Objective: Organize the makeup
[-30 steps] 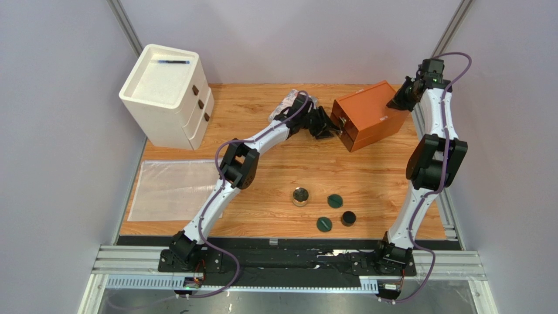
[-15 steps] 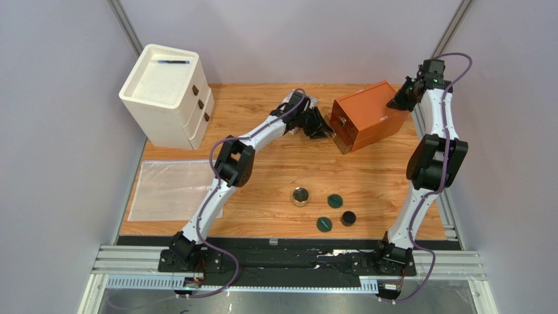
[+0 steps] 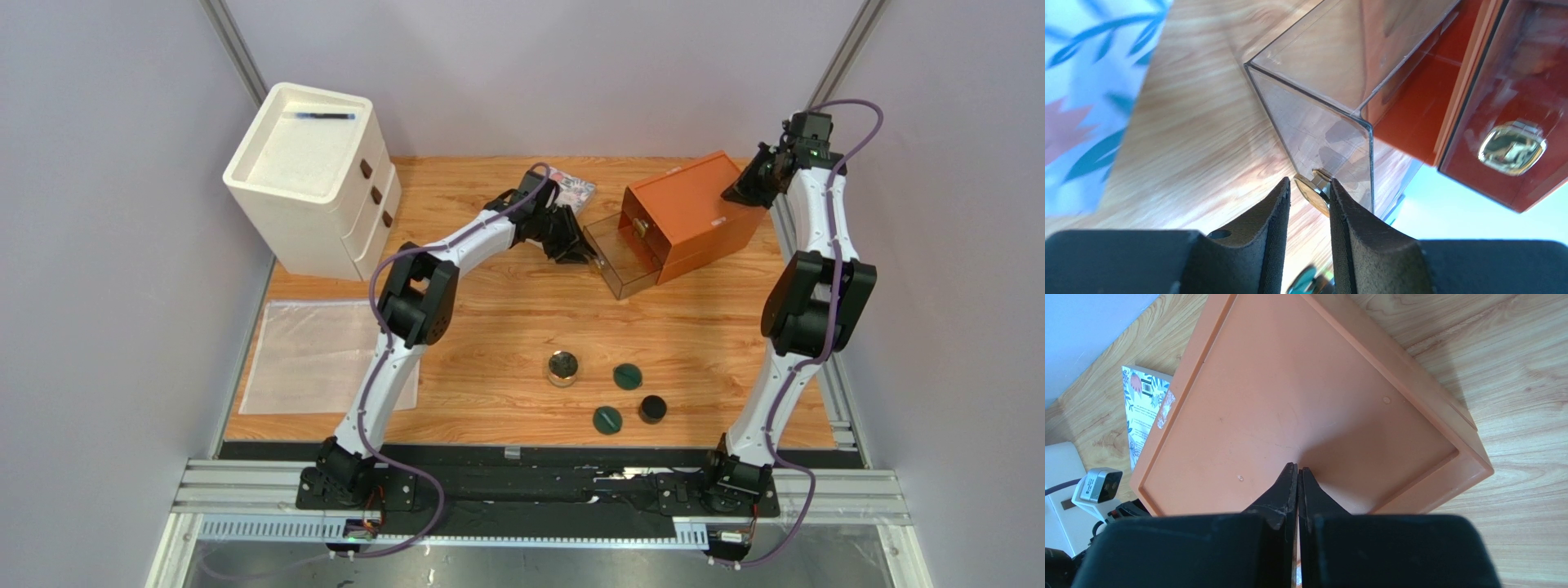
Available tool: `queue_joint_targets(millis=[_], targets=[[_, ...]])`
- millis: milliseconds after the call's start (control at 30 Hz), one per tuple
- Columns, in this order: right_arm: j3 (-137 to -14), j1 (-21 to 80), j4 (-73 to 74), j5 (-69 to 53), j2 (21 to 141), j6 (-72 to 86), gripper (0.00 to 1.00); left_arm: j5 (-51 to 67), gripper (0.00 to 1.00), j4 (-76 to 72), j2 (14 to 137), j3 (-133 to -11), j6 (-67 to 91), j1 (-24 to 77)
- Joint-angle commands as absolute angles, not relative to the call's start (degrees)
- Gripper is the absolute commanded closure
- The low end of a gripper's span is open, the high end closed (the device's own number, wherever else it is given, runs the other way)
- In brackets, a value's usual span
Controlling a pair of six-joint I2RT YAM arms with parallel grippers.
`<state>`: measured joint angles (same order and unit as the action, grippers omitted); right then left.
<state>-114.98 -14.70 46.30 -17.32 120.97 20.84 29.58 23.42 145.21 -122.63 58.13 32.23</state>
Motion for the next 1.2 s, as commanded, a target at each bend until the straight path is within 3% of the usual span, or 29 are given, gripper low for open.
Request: queue_joint_targets(millis=[0, 200, 433, 567, 767, 800, 867, 1033, 1167], targets=[[-111.98, -13.97, 49.31, -17.49, 123.22, 20.57, 1.0, 27.6, 0.66, 30.15, 141.86, -117.43, 52.3, 31.11], [-110.66, -13.97, 48.52, -17.66, 122.78, 20.65, 1.0, 27.94, 0.63, 31.11, 141.07, -122.33, 46.85, 31.03], [-110.13, -13.97, 47.2, -18.63, 122.26, 20.92, 1.0, 31.55, 0.68, 27.43, 135.53, -121.47, 43.77, 31.03], [-109.6, -13.89, 47.11, -18.81, 121.91, 20.92, 1.0, 31.82, 0.55, 28.3, 131.59, -120.5, 40.61, 30.85], [-107.67, -13.97, 47.02, -18.98, 120.94, 20.39, 1.0, 32.17, 0.55, 30.76, 126.75, -118.22, 33.32, 30.59], [-107.49, -13.97, 46.93, -18.98, 120.76, 20.13, 1.0, 31.82, 0.5, 31.02, 126.04, -117.52, 32.79, 30.59], [-107.05, -13.97, 47.2, -18.81, 120.15, 19.86, 1.0, 32.43, 0.48, 30.41, 123.33, -114.54, 30.69, 30.59], [-105.91, -13.97, 48.08, -18.63, 118.39, 18.9, 1.0, 33.13, 0.62, 33.74, 117.44, -107.16, 25.15, 30.93], [-104.94, -13.97, 49.21, -18.28, 116.64, 17.58, 1.0, 28.32, 0.66, 40.49, 112.95, -100.92, 17.95, 32.86]])
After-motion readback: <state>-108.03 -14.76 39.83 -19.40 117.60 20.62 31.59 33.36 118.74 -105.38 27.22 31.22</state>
